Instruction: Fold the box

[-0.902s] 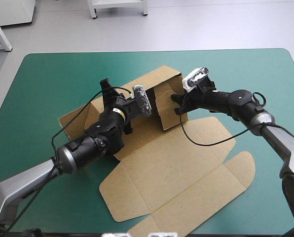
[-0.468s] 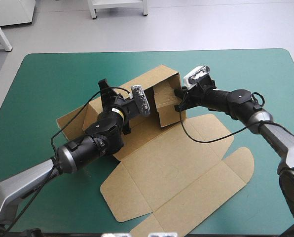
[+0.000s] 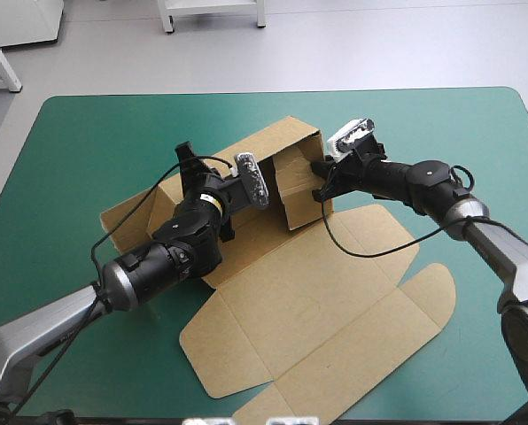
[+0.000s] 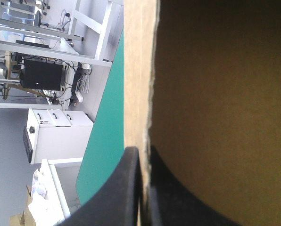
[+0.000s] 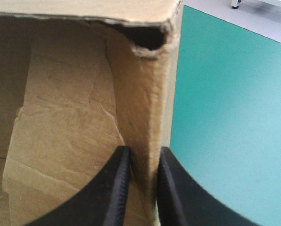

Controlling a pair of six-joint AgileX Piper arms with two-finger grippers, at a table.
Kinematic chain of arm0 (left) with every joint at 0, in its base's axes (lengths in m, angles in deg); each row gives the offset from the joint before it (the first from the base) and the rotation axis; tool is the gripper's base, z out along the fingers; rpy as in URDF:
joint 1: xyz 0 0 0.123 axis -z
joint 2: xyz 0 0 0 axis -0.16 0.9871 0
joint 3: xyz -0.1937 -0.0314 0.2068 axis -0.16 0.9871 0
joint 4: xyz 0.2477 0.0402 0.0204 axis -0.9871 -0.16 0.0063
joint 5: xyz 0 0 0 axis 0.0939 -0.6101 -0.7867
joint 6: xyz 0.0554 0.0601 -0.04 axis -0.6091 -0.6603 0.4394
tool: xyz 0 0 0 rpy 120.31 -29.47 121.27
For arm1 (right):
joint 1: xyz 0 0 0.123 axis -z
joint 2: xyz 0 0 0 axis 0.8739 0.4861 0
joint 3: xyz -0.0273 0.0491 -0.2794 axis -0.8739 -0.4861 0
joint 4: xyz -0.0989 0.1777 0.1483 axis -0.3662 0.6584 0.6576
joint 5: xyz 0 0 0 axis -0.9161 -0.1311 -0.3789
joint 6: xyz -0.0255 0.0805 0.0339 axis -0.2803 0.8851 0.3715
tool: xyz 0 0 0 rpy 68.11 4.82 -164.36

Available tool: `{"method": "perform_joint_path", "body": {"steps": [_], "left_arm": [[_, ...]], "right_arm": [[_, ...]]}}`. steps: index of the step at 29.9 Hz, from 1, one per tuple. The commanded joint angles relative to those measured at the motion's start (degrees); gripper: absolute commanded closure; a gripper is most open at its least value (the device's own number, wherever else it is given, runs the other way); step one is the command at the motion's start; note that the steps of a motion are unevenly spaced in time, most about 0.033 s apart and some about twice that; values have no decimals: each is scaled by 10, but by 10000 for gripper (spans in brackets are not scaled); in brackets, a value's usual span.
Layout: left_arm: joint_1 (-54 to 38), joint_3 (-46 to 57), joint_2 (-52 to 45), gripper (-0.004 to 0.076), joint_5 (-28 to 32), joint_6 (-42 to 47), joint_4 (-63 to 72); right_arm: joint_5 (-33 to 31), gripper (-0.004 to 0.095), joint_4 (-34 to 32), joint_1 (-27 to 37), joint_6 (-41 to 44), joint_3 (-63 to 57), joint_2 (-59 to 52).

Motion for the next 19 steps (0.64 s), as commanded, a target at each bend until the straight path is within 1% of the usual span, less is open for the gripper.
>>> {"method": "perform_joint_path", "body": {"steps": [1,3,5,7,10,12,14,19], "left_arm": [[4,-15,-20,732,30,7,-8],[4,-15,-20,732,30,7,-11],[4,-15,-20,732,30,7,-14],[4,-15,-20,732,31,7,-16],[3,-15,-20,732,32,7,-16],[3,-15,-20,732,32,7,-16],[3,-15,-20,732,32,7,-16],[1,-15,-20,732,32,7,-15]], "right_arm": [[-34,715,-3,-11,-12,11,-14],[-34,705,-5,-11,-14,11,-17],[-33,666,-5,-11,-15,11,-27],[-25,583,-13,-11,-18,11,-40],[-23,422,-25,-11,2,11,-54],[-23,352,-40,-11,18,11,-57],[-23,326,-69,-11,53,11,-57],[-36,325,-135,-11,127,11,-57]]}}
